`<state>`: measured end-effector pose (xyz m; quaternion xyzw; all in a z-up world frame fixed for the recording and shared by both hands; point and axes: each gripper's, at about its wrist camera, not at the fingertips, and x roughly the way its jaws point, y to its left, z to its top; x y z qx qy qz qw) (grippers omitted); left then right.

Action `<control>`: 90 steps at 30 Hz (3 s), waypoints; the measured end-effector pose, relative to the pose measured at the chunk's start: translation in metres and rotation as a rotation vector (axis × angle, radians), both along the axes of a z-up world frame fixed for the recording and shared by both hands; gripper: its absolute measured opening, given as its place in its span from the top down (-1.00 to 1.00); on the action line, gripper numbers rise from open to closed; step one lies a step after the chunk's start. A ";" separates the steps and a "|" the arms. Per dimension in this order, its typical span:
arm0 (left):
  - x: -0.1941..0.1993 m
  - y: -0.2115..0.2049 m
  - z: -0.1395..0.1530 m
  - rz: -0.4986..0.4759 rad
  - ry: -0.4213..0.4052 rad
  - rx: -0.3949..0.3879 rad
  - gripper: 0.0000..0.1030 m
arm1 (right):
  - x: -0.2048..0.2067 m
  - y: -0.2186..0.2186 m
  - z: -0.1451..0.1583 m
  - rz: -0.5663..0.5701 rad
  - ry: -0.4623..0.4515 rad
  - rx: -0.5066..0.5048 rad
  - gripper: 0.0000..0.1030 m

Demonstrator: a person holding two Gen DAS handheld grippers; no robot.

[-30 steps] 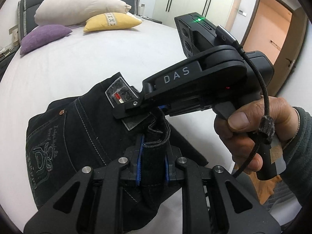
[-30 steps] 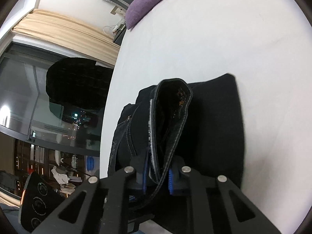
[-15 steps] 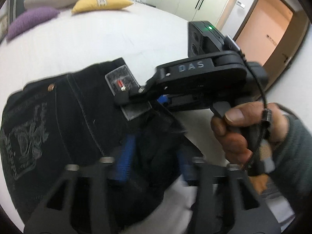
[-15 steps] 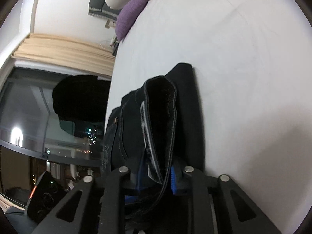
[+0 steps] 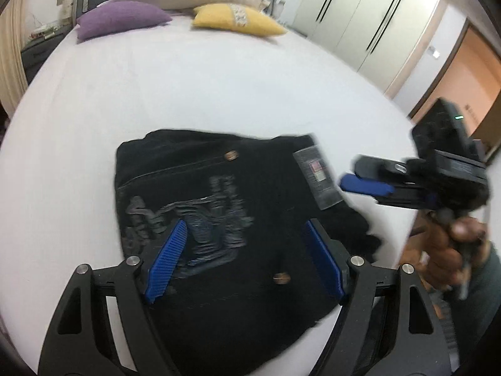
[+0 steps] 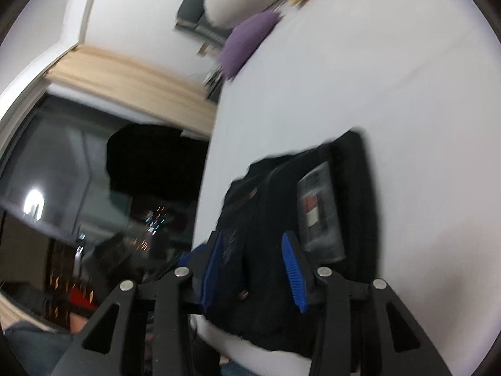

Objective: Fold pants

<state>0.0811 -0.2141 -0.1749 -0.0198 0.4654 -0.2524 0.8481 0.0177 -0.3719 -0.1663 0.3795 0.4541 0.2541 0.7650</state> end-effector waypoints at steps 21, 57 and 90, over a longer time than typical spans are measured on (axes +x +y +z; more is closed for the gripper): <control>0.020 -0.013 -0.036 -0.048 0.080 0.141 -0.48 | 0.026 0.008 0.009 0.015 0.003 -0.046 0.32; 0.025 0.039 -0.029 -0.017 0.064 -0.039 -0.48 | -0.042 0.021 -0.013 0.024 -0.011 -0.032 -0.11; 0.074 0.080 -0.069 -0.020 0.364 -0.168 -0.70 | 0.033 -0.008 -0.070 0.012 0.154 -0.115 0.04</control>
